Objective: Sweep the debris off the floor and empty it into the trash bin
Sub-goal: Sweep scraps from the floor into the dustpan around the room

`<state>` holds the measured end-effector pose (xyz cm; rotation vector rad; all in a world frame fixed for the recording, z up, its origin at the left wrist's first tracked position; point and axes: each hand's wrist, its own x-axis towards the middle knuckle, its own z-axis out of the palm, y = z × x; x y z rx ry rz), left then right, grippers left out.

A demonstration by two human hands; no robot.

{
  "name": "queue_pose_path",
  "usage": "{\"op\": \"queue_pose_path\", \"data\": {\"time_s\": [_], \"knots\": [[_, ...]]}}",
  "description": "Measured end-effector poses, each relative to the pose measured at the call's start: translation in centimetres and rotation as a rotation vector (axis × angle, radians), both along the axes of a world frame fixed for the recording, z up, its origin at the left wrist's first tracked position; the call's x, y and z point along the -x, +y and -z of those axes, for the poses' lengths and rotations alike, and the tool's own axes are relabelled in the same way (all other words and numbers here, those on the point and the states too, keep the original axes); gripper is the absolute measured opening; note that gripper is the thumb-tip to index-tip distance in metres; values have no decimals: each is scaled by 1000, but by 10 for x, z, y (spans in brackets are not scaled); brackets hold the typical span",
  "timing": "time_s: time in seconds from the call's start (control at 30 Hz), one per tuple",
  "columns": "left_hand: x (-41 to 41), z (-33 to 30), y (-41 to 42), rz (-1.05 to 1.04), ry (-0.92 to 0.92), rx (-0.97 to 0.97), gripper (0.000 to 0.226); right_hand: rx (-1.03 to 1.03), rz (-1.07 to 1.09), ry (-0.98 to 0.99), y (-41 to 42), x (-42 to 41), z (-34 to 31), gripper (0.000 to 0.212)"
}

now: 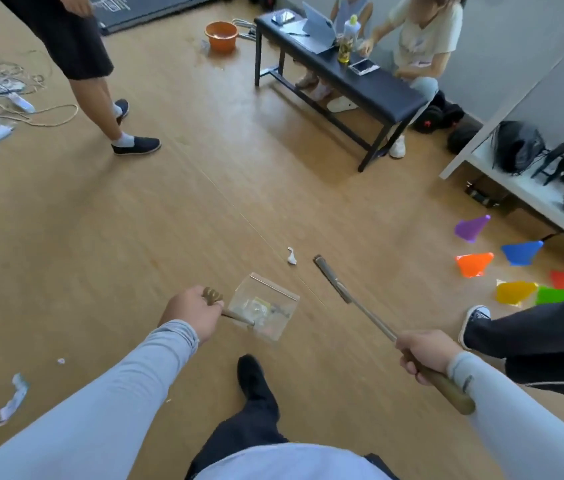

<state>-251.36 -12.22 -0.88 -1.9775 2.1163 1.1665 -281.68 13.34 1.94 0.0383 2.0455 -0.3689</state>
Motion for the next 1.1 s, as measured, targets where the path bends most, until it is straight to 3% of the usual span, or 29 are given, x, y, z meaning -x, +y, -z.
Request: {"op": "queue_pose_path", "data": {"time_s": [0.23,0.63,0.9,1.1], "knots": [[48,17,-49,50,-55,-43,17,-55,-93,5,-75,52,-14,24],[142,34,-56,-87,-114,-106,9,-81,-292,-53,-172,181,20,22],[219,57,-56,-129,-191,-158,34,-66,-411,-83,-225,267,53,18],[251,91,-65,-125,-204,-194,27,-66,-541,-35,-273,289,83,18]]}}
